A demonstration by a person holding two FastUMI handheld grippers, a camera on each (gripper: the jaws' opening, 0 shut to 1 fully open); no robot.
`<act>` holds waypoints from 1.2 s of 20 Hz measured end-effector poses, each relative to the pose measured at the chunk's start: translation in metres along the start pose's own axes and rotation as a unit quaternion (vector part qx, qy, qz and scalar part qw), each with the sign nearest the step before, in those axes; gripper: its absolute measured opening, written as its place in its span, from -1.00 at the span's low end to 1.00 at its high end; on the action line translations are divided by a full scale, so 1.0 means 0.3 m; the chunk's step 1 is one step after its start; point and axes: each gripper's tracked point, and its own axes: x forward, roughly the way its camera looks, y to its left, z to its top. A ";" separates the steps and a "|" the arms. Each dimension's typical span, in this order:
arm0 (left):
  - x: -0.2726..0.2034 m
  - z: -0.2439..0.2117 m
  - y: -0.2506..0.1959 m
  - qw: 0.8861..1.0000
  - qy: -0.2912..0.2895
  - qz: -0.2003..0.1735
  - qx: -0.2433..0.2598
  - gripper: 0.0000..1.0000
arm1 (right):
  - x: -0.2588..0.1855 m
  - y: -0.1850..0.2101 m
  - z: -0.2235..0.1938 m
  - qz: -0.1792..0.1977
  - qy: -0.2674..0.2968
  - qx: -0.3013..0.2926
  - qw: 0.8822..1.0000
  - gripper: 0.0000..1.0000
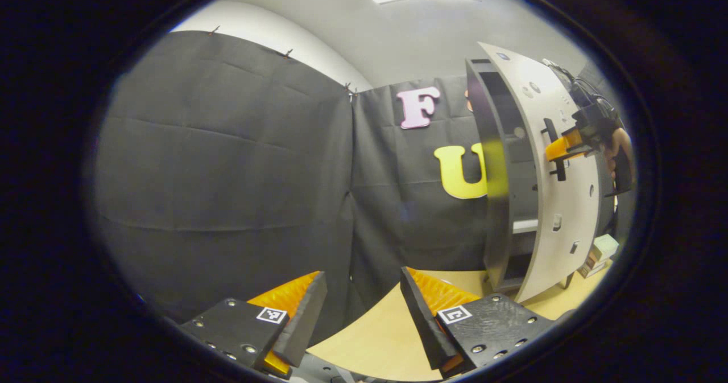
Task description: Open the cabinet door with the right hand, grasp the bottle in the cabinet with the left hand and place it on the coaster, then close the cabinet door with the right hand.
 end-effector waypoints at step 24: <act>-0.047 0.130 -0.856 0.987 -0.020 -0.159 -0.012 0.58 | -0.018 -0.061 0.002 0.117 0.018 0.006 0.993 -0.64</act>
